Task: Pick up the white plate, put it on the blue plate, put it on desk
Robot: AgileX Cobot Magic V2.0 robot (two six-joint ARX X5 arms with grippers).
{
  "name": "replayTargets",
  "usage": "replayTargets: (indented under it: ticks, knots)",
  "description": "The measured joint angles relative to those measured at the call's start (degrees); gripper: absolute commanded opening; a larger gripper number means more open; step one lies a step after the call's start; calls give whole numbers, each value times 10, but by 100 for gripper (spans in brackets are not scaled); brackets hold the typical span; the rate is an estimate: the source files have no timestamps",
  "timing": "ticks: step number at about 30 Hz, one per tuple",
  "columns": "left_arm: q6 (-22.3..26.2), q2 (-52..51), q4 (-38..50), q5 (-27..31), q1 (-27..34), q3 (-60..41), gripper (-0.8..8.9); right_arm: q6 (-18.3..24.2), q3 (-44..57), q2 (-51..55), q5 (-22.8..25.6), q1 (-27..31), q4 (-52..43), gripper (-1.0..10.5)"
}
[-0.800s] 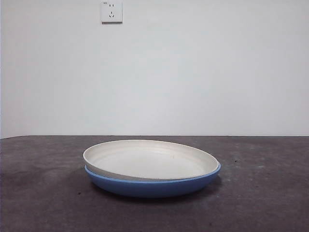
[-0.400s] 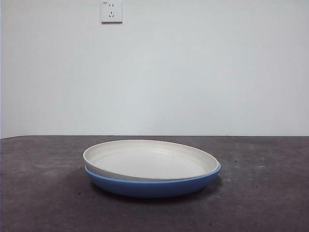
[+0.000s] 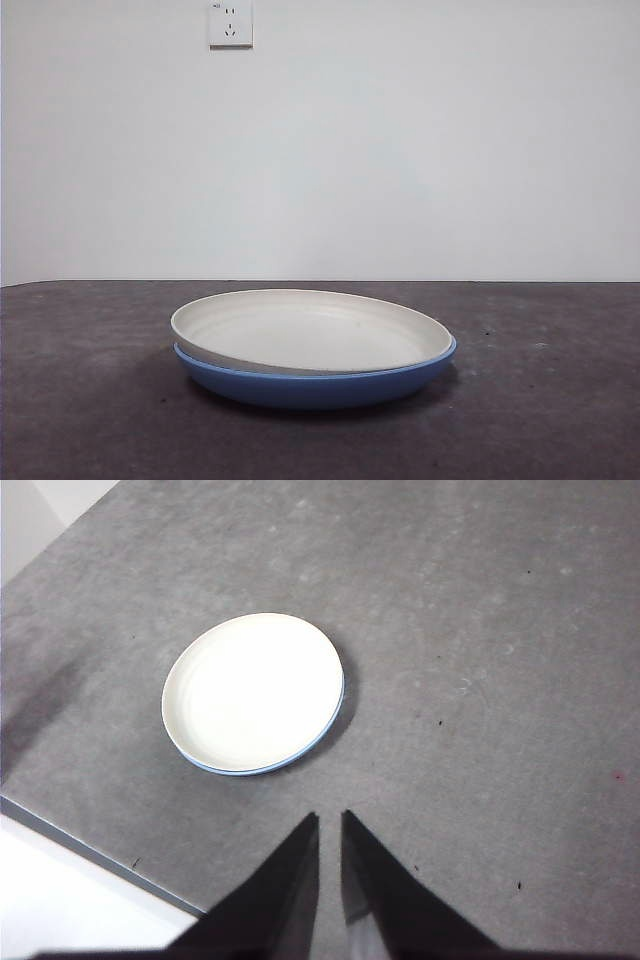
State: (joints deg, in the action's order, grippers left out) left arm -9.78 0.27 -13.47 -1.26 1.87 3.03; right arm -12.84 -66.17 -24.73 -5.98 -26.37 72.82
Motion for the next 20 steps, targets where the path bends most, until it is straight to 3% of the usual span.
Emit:
replayTargets:
  ticks: [20]
  knots:
    - [0,0,31,0,0,-12,20,0,0,0,0,0,0,34]
